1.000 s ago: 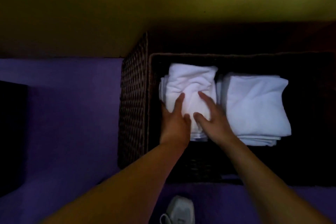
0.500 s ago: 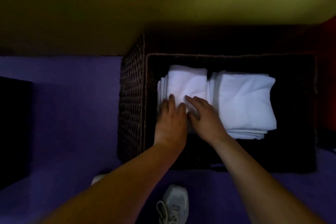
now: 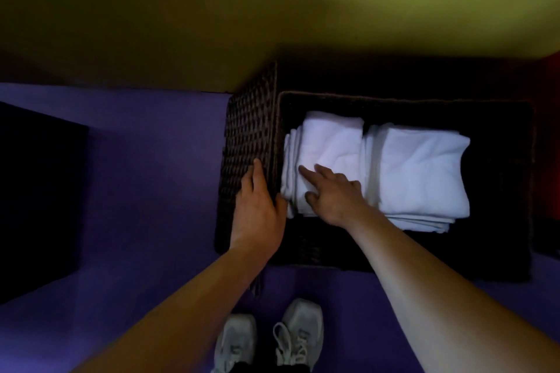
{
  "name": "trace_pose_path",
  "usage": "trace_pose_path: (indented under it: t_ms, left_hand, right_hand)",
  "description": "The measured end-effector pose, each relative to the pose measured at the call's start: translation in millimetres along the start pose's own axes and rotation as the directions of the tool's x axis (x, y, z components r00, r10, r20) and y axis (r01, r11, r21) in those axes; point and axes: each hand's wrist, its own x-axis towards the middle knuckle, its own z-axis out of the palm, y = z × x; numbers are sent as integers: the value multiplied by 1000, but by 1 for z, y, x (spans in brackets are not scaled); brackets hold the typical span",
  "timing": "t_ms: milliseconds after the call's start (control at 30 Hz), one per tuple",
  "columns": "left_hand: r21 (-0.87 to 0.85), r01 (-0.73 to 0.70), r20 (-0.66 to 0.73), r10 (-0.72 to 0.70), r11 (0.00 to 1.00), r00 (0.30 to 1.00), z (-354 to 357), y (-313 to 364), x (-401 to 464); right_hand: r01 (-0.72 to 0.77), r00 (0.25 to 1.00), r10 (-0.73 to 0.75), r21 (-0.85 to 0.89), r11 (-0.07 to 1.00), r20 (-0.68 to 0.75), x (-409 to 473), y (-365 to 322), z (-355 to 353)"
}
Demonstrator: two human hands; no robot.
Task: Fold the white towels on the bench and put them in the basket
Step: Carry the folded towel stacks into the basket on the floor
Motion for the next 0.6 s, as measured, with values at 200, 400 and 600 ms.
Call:
trace_pose_path:
  t_ms: [200, 400, 600]
  left_hand:
    - [-161, -89, -21, 87, 983, 996, 7, -17, 1]
    - [-290, -157, -143, 120, 944, 982, 15, -8, -10]
    - [-245, -231, -199, 184, 942, 963, -2, 1, -46]
  right_hand:
    - [-49, 996, 41, -121, 991, -73, 24, -22, 29]
    - [-65, 997, 65, 9, 998, -45, 23, -21, 25]
    - [68, 922, 252, 761, 645, -295, -25, -18, -13]
